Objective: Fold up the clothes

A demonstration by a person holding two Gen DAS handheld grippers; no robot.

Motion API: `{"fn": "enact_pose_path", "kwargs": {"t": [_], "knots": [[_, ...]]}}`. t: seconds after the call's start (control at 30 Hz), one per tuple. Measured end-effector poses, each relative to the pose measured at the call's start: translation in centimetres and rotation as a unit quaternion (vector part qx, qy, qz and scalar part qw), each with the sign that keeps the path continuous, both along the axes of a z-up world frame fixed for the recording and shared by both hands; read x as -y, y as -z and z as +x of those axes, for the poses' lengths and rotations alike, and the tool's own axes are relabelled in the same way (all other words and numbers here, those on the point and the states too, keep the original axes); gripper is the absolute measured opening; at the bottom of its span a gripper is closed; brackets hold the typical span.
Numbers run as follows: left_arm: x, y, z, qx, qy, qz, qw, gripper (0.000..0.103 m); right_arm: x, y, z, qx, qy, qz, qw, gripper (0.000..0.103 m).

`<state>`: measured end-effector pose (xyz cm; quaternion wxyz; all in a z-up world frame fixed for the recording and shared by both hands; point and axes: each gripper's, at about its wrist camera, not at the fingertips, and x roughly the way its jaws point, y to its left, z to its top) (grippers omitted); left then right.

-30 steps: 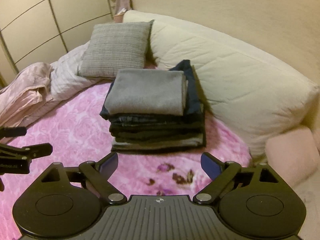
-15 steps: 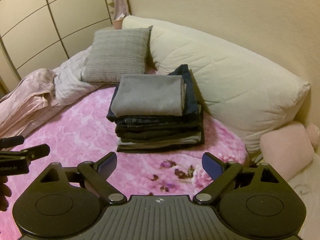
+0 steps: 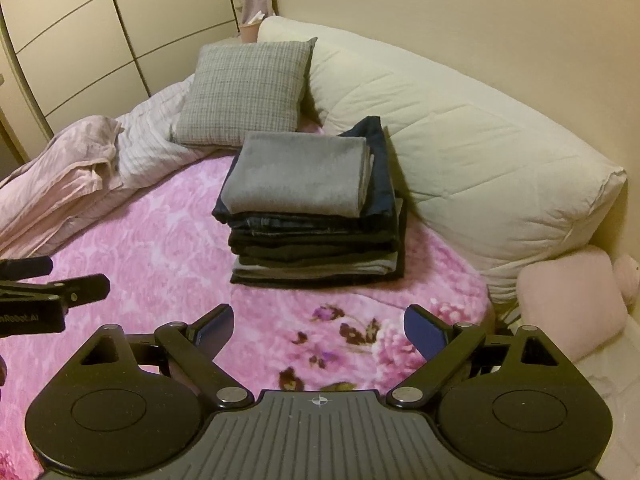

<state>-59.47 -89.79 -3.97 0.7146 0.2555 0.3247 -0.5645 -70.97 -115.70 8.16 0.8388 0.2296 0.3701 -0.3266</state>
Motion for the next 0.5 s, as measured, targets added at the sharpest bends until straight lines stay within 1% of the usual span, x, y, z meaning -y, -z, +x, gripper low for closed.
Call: {"fn": "enact_pose_path", "kwargs": {"t": [0.13,0.33,0.5], "knots": [[0.0,0.6,-0.4,0.003,-0.002,0.012,0.9999,0.102,-0.1,0.0,-0.2,0.003,0.003,-0.002,1.0,0.089],[0.4,0.8,-1.0,0.014,0.003,0.013,0.9998,0.102,0.3,0.1,0.0,0.003,0.007,-0.002,1.0,0.089],[0.5,1.0,-1.0,0.002,0.002,0.016,0.9999,0.102,0.5,0.1,0.2,0.003,0.007,-0.001,1.0,0.089]]}}
